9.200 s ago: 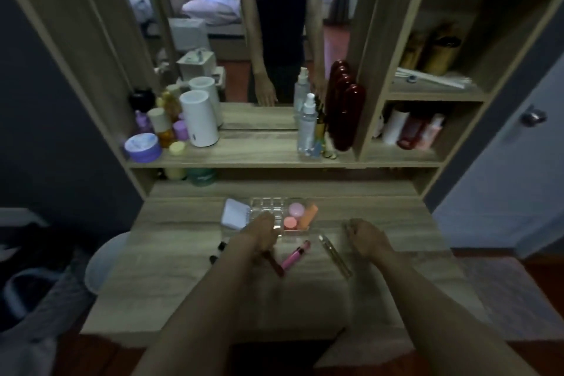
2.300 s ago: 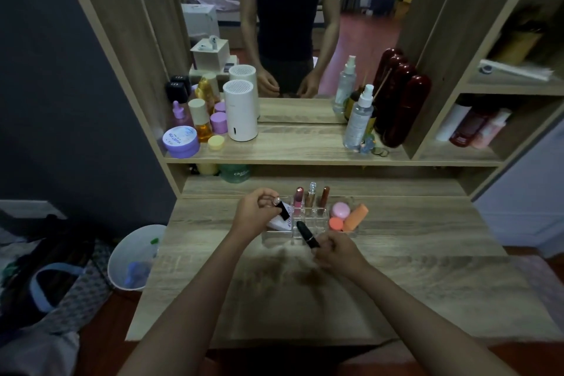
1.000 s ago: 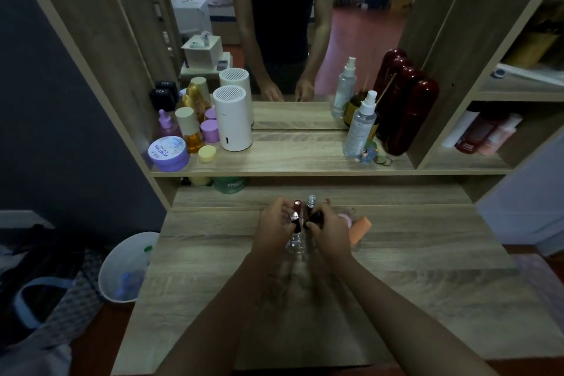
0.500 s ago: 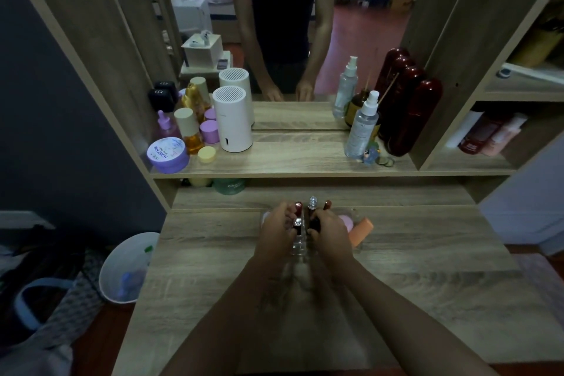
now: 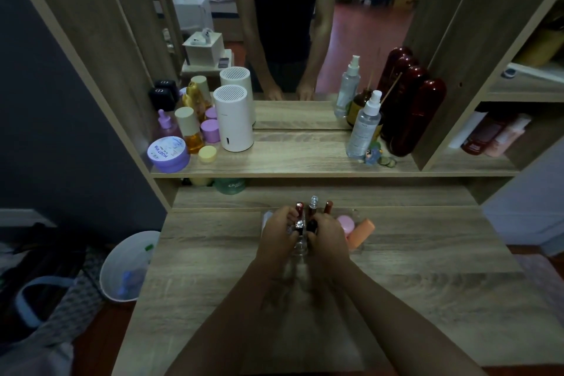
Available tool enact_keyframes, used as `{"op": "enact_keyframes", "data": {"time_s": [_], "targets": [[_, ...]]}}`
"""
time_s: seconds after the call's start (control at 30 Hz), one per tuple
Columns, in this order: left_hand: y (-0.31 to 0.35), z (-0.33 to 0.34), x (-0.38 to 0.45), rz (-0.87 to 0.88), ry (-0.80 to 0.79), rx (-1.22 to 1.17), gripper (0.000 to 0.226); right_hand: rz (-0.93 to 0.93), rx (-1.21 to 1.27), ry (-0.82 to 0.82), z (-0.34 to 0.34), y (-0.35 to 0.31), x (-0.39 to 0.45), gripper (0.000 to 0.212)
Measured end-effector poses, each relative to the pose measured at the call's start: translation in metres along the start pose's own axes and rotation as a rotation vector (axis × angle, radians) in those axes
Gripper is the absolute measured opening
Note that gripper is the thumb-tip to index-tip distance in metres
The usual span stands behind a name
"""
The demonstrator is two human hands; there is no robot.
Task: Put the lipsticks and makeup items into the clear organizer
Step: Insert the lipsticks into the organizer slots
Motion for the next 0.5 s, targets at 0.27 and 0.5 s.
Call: {"op": "enact_keyframes", "data": {"time_s": [0.27,0.5], "targets": [[0.01,-0.018,0.004,0.079,-0.038,0.011,0.014,-0.129,0.019,0.17,-0.035,-0.001,-0.009,0.012],[0.046,-0.018,0.015,0.168,-0.07,0.059,0.032,-0.123,-0.004,0.198,-0.064,0.004,0.016,0.03]]}}
Point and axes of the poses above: each hand's wrist, its own x-axis towards the middle knuckle, its own z-axis out of the palm, y = z × x, the point moved 4 cm from there along x, towards the middle knuckle, and after that the axes turned 13 degrees about -z, right-handed, at the moved point
